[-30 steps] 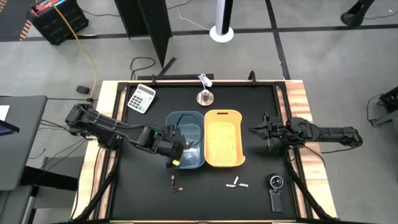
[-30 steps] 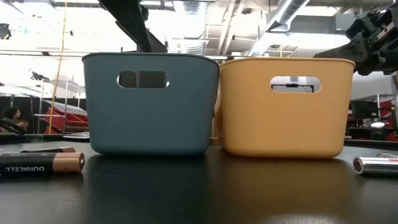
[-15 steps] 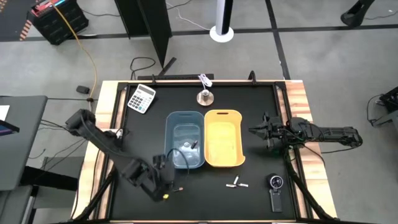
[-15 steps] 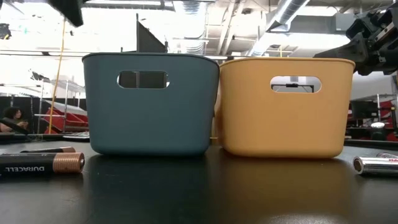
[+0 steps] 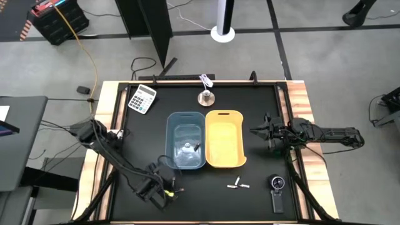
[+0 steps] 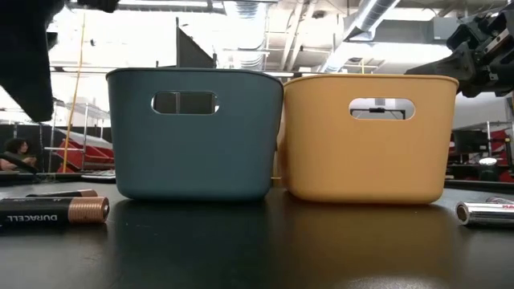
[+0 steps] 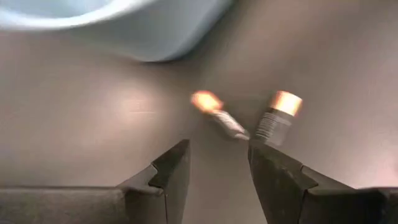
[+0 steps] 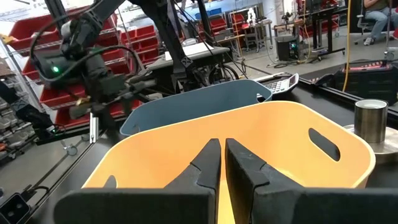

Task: Sort batteries
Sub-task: Put the top black battery into the blue bin

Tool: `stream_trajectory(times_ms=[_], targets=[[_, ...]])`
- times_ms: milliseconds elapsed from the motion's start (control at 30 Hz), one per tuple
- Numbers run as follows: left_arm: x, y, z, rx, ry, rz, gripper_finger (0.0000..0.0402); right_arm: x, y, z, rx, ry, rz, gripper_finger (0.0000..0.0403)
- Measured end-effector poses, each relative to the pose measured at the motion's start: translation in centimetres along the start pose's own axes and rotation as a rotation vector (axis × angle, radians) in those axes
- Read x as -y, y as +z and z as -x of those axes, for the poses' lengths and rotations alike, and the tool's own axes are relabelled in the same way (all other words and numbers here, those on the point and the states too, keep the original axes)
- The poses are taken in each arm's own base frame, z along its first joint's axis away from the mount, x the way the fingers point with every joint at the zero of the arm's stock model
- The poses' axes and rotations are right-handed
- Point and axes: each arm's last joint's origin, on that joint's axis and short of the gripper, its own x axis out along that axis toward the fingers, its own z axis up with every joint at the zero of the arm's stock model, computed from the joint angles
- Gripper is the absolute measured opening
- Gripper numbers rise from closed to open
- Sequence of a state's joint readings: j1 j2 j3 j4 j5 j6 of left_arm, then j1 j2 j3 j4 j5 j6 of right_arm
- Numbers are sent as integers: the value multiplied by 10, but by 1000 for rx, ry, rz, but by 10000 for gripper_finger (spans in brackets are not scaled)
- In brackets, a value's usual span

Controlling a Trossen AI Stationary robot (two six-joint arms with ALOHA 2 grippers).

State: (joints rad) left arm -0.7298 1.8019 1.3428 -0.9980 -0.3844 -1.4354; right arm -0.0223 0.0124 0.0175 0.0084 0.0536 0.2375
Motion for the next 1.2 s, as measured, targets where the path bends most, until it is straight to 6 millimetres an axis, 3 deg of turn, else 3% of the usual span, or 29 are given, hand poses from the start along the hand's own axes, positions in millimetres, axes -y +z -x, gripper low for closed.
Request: stream_trajectory(times_ms=[267, 567, 833, 1100, 1200], targets=[[-10, -19, -13, 68, 27, 272, 165, 0, 0, 0, 3, 0, 0, 43], [-12, -25, -27, 123, -29, 414, 198, 0, 0, 0, 4, 0, 3, 43], [-8, -18, -34, 107, -81, 469, 215, 0, 0, 0, 5, 0, 5, 43], [0, -18, -61, 32, -58, 460, 215, 0, 0, 0, 6, 1, 2, 43], [1, -17, -63, 33, -61, 465, 215, 0, 1, 0, 6, 1, 3, 43]])
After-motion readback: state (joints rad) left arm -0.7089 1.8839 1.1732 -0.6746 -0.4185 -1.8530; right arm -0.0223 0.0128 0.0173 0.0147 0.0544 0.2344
